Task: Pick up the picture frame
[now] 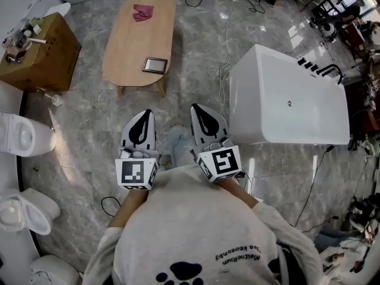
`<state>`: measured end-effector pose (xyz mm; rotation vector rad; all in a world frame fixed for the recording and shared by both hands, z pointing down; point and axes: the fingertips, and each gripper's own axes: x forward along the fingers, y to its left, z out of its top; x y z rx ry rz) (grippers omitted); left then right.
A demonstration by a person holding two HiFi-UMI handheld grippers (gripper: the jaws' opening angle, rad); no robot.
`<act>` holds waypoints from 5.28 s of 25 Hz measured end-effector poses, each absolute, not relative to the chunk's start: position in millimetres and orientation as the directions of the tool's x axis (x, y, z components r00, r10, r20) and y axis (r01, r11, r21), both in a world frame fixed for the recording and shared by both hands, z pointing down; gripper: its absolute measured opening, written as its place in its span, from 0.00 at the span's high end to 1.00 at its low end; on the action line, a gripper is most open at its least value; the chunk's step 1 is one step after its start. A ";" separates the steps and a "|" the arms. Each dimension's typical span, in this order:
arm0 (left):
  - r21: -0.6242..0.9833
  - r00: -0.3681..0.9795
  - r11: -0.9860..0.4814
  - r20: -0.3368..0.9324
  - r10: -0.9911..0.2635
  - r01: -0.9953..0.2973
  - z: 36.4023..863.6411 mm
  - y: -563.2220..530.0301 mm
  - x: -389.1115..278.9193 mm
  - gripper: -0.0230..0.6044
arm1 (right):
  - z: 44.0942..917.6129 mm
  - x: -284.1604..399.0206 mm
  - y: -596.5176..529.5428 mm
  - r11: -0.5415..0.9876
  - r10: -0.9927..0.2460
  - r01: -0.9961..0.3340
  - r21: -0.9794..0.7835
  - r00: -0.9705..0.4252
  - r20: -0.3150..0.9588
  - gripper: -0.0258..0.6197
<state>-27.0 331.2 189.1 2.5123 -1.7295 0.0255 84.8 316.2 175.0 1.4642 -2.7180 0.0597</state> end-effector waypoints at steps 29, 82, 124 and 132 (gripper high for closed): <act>0.043 0.170 -0.167 0.093 -0.981 -0.985 191.5 115.2 -32.3 0.95 | 186.3 64.2 72.0 0.738 -0.670 -0.673 -0.047 -0.740 0.067 0.95; 0.173 0.516 -0.486 0.297 -0.804 -0.857 277.8 -88.6 -117.7 0.95 | 242.7 -21.5 -110.4 0.495 -0.827 -0.865 -0.081 -0.498 0.262 0.95; 0.103 0.479 -0.486 0.428 -0.766 -0.868 426.3 -126.9 -106.6 0.95 | 409.0 -17.1 -160.4 0.600 -0.679 -0.784 -0.159 -0.604 0.417 0.95; 0.122 0.503 -0.506 0.444 -0.742 -0.854 455.3 -122.1 -93.4 0.95 | 440.6 -22.5 -157.9 0.618 -0.651 -0.767 -0.174 -0.623 0.434 0.95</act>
